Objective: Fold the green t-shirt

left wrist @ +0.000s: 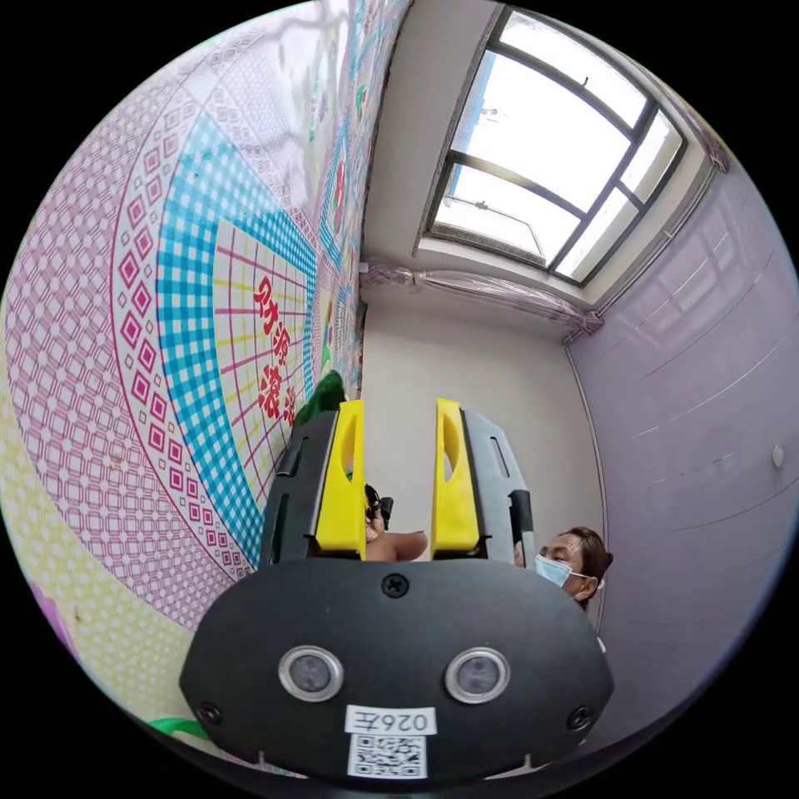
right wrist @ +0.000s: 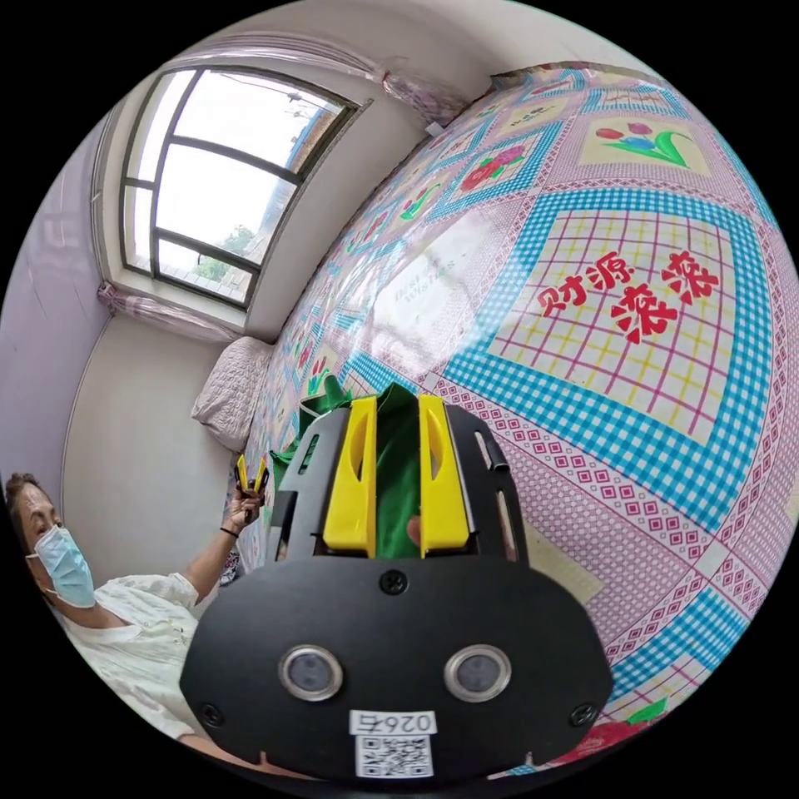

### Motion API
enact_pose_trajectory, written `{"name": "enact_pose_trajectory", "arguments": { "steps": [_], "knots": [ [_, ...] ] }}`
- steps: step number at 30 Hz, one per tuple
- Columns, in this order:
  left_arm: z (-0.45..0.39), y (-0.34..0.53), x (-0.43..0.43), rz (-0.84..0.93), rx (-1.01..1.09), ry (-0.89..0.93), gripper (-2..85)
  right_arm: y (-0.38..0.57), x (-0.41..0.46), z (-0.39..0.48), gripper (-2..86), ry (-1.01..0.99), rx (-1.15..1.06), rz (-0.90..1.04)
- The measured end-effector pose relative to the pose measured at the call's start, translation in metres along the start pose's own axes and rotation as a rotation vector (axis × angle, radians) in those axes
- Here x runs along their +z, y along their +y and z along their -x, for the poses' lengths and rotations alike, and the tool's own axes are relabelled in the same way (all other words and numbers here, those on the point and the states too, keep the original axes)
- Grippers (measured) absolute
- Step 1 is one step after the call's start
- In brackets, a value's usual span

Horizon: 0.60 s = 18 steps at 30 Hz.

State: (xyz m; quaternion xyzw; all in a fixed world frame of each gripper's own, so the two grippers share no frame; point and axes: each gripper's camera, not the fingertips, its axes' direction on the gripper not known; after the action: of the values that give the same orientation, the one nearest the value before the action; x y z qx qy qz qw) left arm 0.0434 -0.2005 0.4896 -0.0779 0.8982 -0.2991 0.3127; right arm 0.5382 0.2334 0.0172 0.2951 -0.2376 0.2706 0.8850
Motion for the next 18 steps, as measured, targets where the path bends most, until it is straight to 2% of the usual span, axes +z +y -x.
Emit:
{"name": "enact_pose_trajectory", "arguments": {
  "steps": [4,7,11,14,18],
  "knots": [
    [-0.024,0.002,0.012,0.033,0.142,-0.007,2.1,0.008,0.016,0.027,0.3,0.041,-0.154,0.065],
    [-0.045,0.012,0.055,0.204,0.238,-0.179,-0.5,0.012,0.047,0.052,-0.7,0.105,-0.285,0.175],
    [-0.021,0.012,0.150,0.508,0.211,-0.272,-0.9,0.001,0.097,0.064,-0.9,0.202,-0.371,0.292],
    [0.002,-0.006,0.207,0.616,0.185,-0.291,-1.0,-0.017,0.125,0.059,-0.9,0.194,-0.358,0.333],
    [0.026,-0.037,0.246,0.664,0.107,-0.334,-1.0,-0.039,0.138,0.041,-0.9,0.173,-0.303,0.316]
  ]
}}
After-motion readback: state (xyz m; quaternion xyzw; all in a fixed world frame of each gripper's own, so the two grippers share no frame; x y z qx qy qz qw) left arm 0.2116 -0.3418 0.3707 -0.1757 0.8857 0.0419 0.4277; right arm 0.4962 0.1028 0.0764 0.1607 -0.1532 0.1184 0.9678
